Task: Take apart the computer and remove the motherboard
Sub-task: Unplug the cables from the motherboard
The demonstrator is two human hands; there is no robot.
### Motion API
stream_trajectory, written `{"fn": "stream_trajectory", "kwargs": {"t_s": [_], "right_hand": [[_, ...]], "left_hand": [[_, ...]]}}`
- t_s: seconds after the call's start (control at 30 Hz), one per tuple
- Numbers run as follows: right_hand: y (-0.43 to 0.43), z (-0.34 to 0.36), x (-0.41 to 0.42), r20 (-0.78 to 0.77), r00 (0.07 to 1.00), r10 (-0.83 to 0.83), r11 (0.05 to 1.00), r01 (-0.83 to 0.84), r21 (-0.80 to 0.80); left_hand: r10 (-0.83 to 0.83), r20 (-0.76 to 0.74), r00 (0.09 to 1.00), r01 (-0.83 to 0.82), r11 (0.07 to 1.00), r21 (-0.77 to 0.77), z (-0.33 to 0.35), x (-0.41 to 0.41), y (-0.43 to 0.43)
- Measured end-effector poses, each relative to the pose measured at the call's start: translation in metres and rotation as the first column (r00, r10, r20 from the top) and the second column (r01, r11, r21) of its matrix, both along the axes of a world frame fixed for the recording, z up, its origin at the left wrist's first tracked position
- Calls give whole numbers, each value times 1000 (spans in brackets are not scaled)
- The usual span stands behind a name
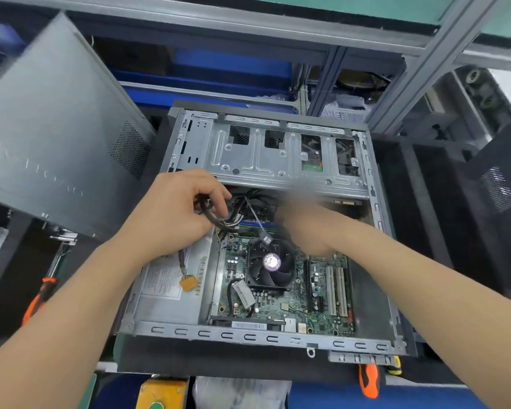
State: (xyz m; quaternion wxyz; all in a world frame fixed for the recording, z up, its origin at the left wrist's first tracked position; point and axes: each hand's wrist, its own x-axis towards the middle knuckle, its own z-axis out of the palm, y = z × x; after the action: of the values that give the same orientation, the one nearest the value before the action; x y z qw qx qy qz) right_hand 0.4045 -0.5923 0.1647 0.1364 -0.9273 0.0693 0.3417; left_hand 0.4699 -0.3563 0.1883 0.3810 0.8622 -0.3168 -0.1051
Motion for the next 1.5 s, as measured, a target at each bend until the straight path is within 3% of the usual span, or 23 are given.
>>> {"fn": "stream_trajectory", "kwargs": {"t_s": [0.17,0.3,0.4,0.5,0.63,0.77,0.9,1.03,1.1,1.2,1.3,1.37,1.5], "right_hand": [[16,-20,7,66,996,-68,998,67,17],[28,-39,5,164,978,-130,991,134,-11],[23,-52,3,191,941,-280,957,258,135],[15,-56,-1,207,780,-591,790,506,347],[25,-63,4,190,607,-772,616,638,462],[33,-65,12,139,595,-792,576,650,497],[28,-68,18,-67,499,-864,376,728,573],[31,-68,19,-33,584,-811,448,657,606],[29,-69,18,0,668,-744,531,592,606],[25,-68,20,75,802,-593,735,500,458],[29,-63,29,232,880,-414,899,355,257],[38,-62,37,270,892,-363,930,328,167],[54,-63,51,182,935,-305,952,292,97]], "left_hand": [[-141,-8,990,141,988,58,1,-9,-5],[-276,7,961,263,924,277,-4,-20,-7],[-286,77,955,227,873,431,-7,-29,-10],[-226,213,951,80,840,536,-11,-38,-13],[-210,287,935,-19,777,630,-12,-38,-14],[-224,231,947,17,751,660,-12,-37,-19],[-247,250,936,3,716,698,-16,-38,-20],[-218,237,947,-6,724,690,-18,-31,-26],[-197,215,957,1,739,674,-19,-28,-27],[-178,212,961,-4,757,654,-21,-29,-25],[-206,209,956,9,733,680,-21,-30,-26],[-237,182,954,42,709,704,-19,-28,-26],[-277,150,949,95,706,702,-18,-27,-23]]}}
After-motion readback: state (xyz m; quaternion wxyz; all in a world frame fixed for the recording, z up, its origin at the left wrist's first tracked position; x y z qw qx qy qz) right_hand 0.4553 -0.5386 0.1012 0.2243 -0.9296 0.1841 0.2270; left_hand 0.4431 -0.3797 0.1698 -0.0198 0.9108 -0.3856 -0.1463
